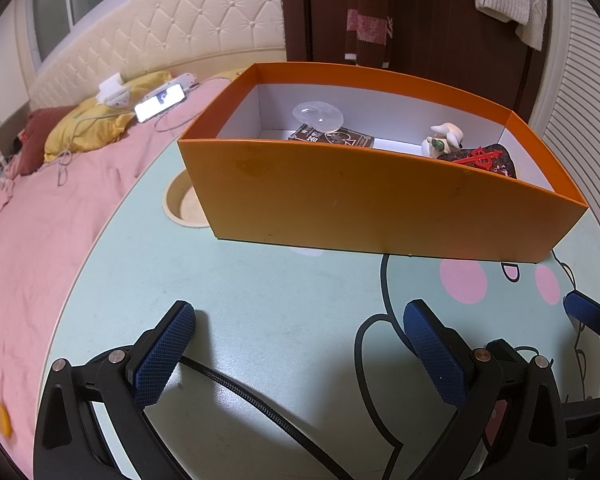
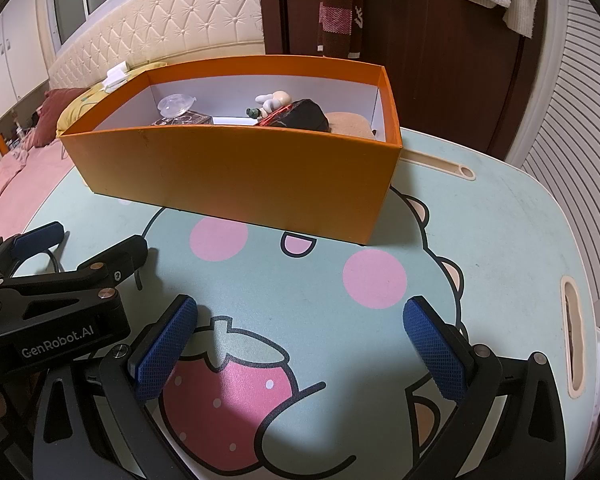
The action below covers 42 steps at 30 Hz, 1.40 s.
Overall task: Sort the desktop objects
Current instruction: 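Reach the left tool into the orange box and grasp the clear heart-shaped cup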
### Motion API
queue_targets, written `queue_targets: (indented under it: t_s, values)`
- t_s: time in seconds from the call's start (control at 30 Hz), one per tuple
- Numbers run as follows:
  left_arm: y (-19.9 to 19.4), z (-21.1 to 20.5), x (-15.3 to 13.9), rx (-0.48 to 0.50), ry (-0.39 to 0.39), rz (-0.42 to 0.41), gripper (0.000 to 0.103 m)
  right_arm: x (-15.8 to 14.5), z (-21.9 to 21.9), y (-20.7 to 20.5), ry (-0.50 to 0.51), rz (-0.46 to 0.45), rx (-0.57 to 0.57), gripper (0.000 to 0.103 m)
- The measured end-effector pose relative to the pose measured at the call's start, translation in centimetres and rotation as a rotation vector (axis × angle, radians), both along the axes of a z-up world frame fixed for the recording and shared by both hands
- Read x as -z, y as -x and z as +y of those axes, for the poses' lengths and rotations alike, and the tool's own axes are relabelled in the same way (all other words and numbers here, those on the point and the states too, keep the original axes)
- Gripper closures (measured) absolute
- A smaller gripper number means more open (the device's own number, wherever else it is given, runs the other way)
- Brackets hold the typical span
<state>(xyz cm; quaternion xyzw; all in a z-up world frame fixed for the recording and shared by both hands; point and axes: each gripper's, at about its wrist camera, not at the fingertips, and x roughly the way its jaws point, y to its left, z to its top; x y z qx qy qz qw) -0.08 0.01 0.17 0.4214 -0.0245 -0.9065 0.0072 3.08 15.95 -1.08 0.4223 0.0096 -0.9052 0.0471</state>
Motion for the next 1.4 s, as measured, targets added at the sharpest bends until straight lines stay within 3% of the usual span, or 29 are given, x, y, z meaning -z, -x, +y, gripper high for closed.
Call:
queue_targets:
  t_s: [0.23,0.43,0.6,0.67,0.7,0.73,0.83,0.87,0.93,1.0,1.17,1.27,1.4]
  values:
    - [0.0,-0.1,-0.3,0.008,-0.003,-0.008,0.000,0.5,0.0,0.4,0.007,-0.009,-0.005,0.000]
    - [0.5,-0.4,-1.2,0.083,-0.002,-0.061,0.000,0.6,0.4,0.2,-0.005,-0.020,-0.024,0.000]
    - [0.3,-2.8,-5.2,0.122,-0.077,-0.007,0.000,-1.0,1.9,0.2,-0.018,-0.008,-0.050,0.000]
    - [0.5,-3.2,-7.0,0.148,-0.098,0.022,0.003,-1.5,2.8,0.5,0.017,-0.044,-0.067,0.000]
    - [0.8,-3.2,-8.1,0.168,-0.098,0.038,0.009,-1.8,3.3,0.5,0.042,-0.063,-0.075,0.001]
    - [1.2,-3.1,-9.2,0.193,-0.097,0.051,0.016,-2.2,3.8,0.7,0.070,-0.076,-0.077,0.005]
    - [3.5,-2.2,-10.9,0.268,-0.098,0.046,0.020,-2.8,5.2,0.8,0.156,-0.107,-0.071,0.021]
    - [4.8,-1.8,-11.0,0.289,-0.097,0.031,0.022,-3.1,5.7,0.8,0.185,-0.117,-0.069,0.023]
    - [7.3,-0.5,-10.6,0.322,-0.065,-0.020,0.042,-3.3,6.3,1.0,0.226,-0.113,-0.051,0.027]
    - [9.5,0.8,-9.9,0.341,-0.024,-0.070,0.054,-3.6,6.4,1.2,0.255,-0.107,-0.032,0.027]
    - [13.2,2.4,-7.3,0.350,0.055,-0.167,0.055,-3.2,6.9,1.2,0.298,-0.121,-0.020,0.027]
    - [14.1,2.7,-6.2,0.347,0.054,-0.207,0.056,-3.0,7.5,0.7,0.329,-0.135,-0.004,0.027]
    - [15.4,3.2,-5.2,0.318,0.101,-0.235,0.063,-2.7,8.3,0.6,0.374,-0.148,0.022,0.027]
